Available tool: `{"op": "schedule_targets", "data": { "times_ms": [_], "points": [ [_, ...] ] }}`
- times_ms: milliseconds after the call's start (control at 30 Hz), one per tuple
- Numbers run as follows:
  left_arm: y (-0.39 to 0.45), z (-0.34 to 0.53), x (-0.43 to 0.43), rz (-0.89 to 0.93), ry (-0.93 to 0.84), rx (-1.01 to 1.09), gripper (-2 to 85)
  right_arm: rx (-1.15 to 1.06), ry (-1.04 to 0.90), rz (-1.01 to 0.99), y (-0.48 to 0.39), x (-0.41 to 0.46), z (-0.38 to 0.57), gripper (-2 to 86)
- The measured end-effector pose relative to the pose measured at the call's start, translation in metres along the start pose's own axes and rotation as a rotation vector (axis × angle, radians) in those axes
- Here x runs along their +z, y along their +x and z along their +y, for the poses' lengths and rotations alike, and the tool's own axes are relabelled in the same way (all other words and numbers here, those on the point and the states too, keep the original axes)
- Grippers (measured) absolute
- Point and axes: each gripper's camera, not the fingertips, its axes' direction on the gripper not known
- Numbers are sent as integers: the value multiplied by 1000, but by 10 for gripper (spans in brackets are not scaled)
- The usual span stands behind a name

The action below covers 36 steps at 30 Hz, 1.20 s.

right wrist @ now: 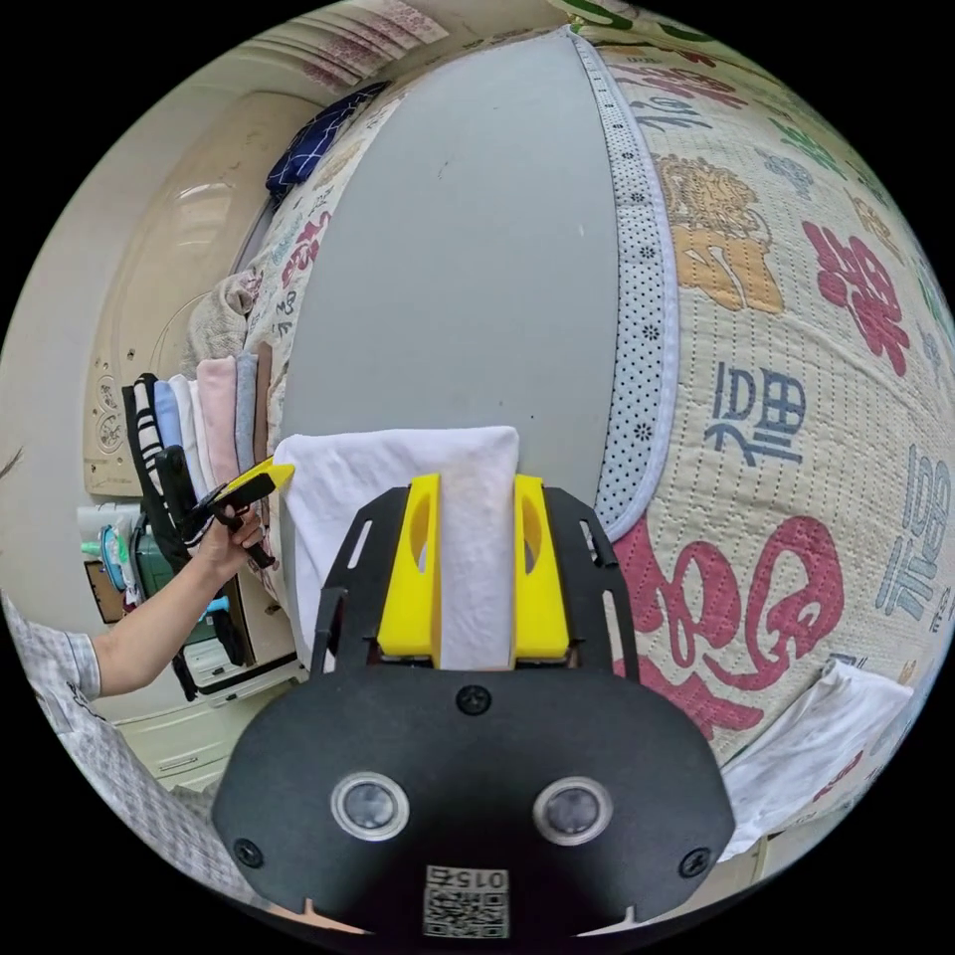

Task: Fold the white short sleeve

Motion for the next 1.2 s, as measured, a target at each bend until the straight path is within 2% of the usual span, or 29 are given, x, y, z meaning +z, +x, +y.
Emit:
{"op": "schedule_targets", "data": {
  "times_ms": [133,300,433,600,800,1000,1200],
  "points": [
    [-34,35,9,43,-7,-40,80,-11,12,37,-12,30,2,92],
    [-57,73,4,39,-15,-32,52,15,5,-66,-9,60,10,34],
    [-53,113,-28,35,50,54,45,-31,97,-117,-19,63,39,17],
    [-40,166,-87,30,194,114,42,-89,271,-309,-32,33,94,10],
    [-34,258,-183,70,388,117,39,-326,331,-432,-87,-2,169,8],
    [-42,367,-295,39,515,192,36,-593,267,-539,-167,-4,217,8],
    [-69,476,-401,-63,602,163,34,-828,136,-570,-262,44,241,7]
  ]
}}
